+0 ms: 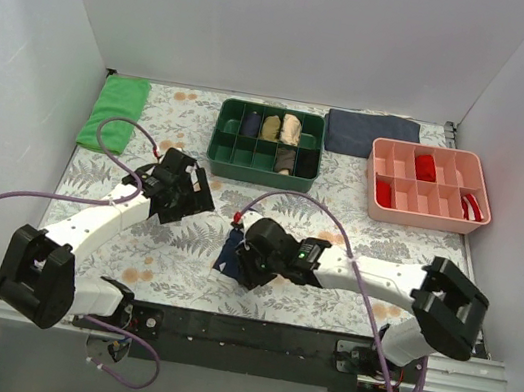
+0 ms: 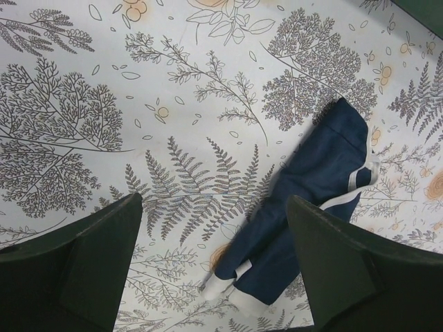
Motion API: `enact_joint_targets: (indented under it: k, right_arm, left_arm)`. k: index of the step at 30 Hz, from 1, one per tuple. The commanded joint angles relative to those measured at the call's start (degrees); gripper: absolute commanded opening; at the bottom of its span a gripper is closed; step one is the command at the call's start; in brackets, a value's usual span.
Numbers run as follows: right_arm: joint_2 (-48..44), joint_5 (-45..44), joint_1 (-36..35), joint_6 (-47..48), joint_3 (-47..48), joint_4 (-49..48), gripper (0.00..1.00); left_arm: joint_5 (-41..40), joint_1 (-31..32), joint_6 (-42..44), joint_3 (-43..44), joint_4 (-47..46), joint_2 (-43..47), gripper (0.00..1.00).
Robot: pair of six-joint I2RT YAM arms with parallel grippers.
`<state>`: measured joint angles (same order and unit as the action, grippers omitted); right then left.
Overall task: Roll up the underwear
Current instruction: Roll the underwear to the center of the board.
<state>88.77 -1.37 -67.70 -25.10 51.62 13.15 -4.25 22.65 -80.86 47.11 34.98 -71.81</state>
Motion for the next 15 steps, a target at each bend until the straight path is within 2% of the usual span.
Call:
enact_joint_targets:
  k: [1,7,15]
  right_arm:
    - [-7.91,-3.73,-1.73,10.5,-0.28,4.51,0.52]
    - [-6.34,-6.62,-5.85,21.84,0.68,5.57,0.52]
    - [-3.43,-13.04,-11.48,26.94,0.41,-0.22,0.52]
  left_arm:
    - [0.56,-0.86,0.7,1.49,0.35,1.24,0.85]
    - [0.83,-1.12,-0.35,0.09,-0.97,1.76,0.85]
    - [2.05,-1.21,-2.37,-4.75,-4.48,3.87,0.85]
